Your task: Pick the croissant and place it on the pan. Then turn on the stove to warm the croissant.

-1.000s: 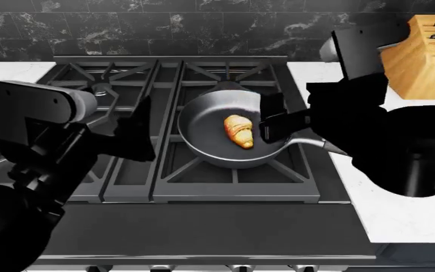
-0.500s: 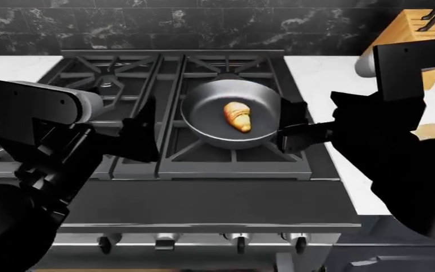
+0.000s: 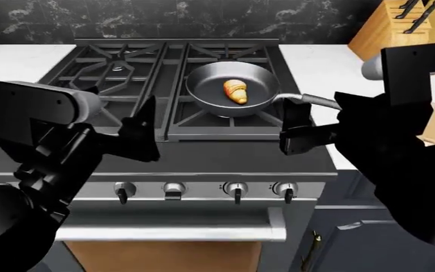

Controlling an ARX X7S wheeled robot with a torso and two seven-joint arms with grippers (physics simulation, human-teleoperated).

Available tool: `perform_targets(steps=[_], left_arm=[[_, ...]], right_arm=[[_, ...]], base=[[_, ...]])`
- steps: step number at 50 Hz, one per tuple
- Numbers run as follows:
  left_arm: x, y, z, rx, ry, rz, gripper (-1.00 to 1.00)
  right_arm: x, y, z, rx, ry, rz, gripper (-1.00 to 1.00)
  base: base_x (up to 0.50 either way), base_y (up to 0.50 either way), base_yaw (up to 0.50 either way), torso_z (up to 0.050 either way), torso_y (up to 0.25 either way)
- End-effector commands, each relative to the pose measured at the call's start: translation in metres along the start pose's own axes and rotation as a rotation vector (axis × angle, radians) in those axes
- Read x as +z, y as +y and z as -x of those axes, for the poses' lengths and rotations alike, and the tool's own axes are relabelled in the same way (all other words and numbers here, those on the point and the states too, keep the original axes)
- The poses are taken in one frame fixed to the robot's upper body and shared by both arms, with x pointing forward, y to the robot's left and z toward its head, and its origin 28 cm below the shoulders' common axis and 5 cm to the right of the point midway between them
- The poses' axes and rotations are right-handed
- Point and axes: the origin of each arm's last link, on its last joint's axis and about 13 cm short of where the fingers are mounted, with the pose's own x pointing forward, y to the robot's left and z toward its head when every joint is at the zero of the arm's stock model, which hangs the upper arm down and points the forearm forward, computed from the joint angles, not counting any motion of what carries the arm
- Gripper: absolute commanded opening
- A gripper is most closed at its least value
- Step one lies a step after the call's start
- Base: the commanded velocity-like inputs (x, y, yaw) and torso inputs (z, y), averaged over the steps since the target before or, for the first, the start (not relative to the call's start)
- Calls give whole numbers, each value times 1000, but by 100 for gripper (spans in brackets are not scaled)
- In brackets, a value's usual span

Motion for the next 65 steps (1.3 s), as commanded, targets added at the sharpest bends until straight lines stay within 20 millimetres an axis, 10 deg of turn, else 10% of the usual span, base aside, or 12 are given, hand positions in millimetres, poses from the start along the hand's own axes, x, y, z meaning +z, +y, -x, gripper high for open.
perform_targets(steps=[1, 65], left_arm=[[-3, 0, 1, 20, -39, -14, 100], [-7, -6, 11, 8, -91, -111, 100]], right_arm=[[-3, 1, 4, -11, -20, 13, 100], [-55, 10, 36, -138, -65, -48, 100]], base=[[0, 0, 0, 0, 0], [0, 0, 0, -46, 0]])
